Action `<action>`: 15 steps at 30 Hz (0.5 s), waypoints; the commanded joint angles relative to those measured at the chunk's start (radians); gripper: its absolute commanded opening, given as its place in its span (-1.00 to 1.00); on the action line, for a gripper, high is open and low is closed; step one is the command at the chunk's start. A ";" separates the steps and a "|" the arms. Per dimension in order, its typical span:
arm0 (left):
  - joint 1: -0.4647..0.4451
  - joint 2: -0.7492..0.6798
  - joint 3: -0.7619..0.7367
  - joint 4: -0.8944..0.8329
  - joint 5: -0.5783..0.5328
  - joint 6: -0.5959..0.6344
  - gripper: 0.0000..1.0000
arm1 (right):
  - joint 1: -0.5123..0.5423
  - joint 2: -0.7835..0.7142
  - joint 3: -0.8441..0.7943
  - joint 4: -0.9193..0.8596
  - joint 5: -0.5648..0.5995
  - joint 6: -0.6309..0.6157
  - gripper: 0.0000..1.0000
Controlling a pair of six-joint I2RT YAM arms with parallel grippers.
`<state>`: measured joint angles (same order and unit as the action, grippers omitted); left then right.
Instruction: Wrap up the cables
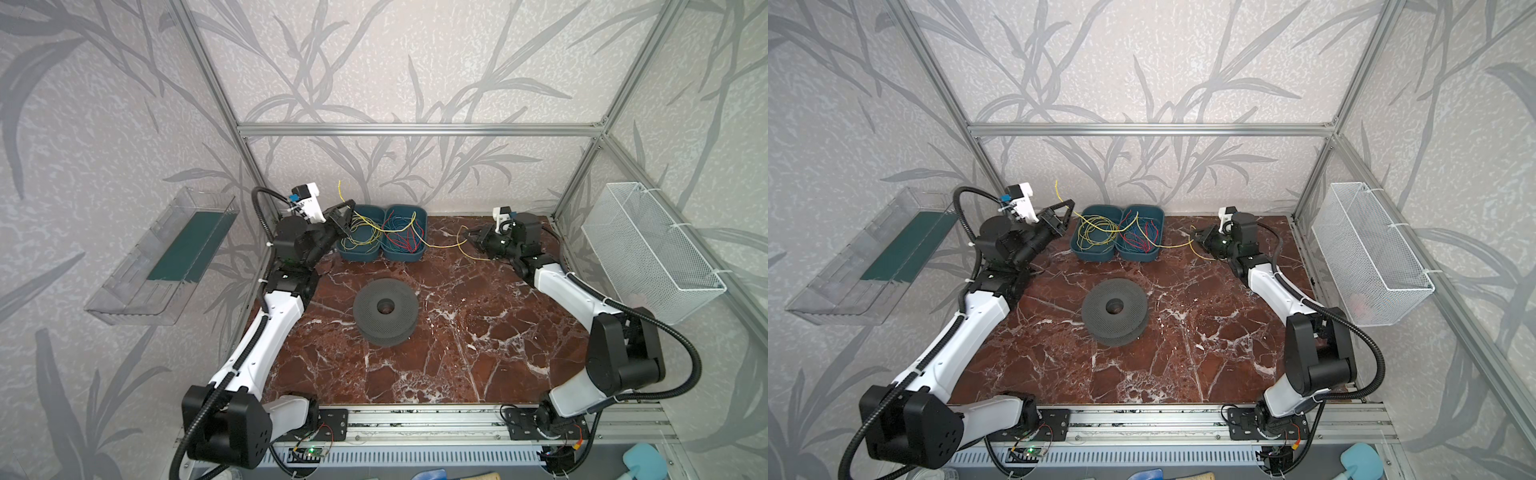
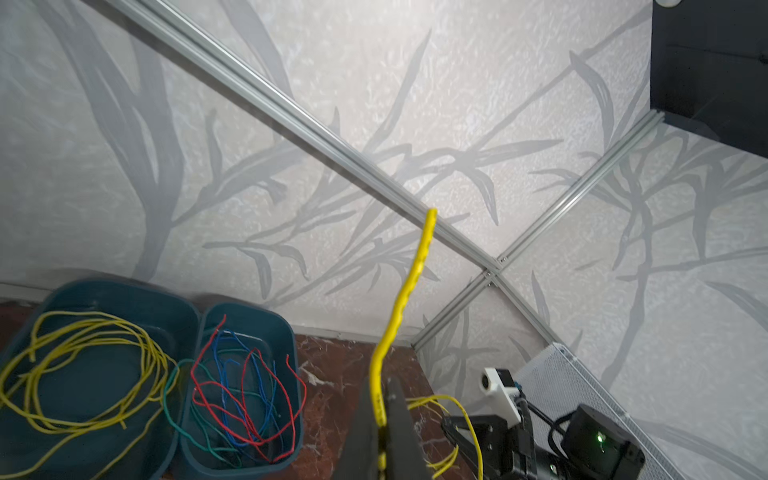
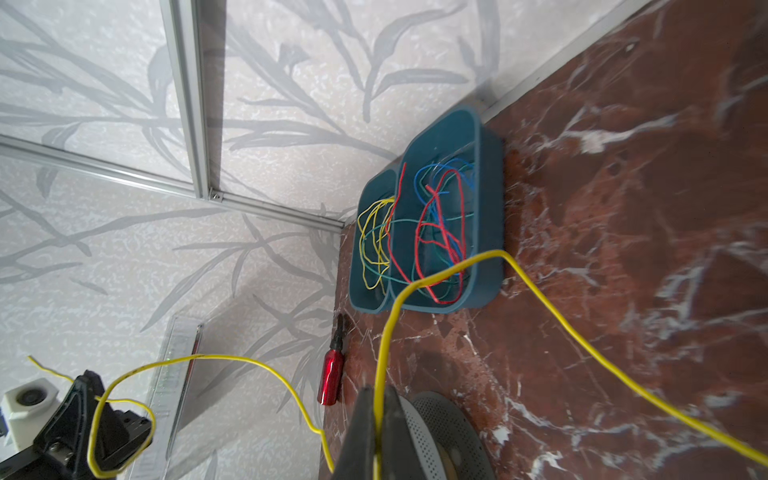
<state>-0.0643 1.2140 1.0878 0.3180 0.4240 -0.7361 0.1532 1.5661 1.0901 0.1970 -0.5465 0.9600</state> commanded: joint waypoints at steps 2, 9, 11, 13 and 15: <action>0.144 -0.011 0.095 -0.014 0.025 -0.087 -1.00 | -0.069 -0.060 -0.057 -0.038 0.037 -0.046 -1.00; 0.226 -0.015 0.146 -0.062 0.067 -0.051 -1.00 | -0.150 -0.103 -0.117 -0.041 0.049 -0.053 -1.00; 0.244 -0.032 0.143 -0.086 0.066 -0.033 -1.00 | -0.169 -0.107 -0.123 -0.041 0.046 -0.048 -1.00; 0.268 -0.048 0.137 -0.106 0.070 -0.020 -1.00 | -0.186 -0.112 -0.130 -0.033 0.045 -0.039 -1.00; 0.284 -0.058 0.135 -0.138 0.072 -0.004 -1.00 | -0.194 -0.114 -0.132 -0.026 0.044 -0.029 -1.00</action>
<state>0.1501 1.2121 1.1774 0.1520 0.5858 -0.7864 0.0185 1.4631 0.9855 0.2092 -0.5980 0.9421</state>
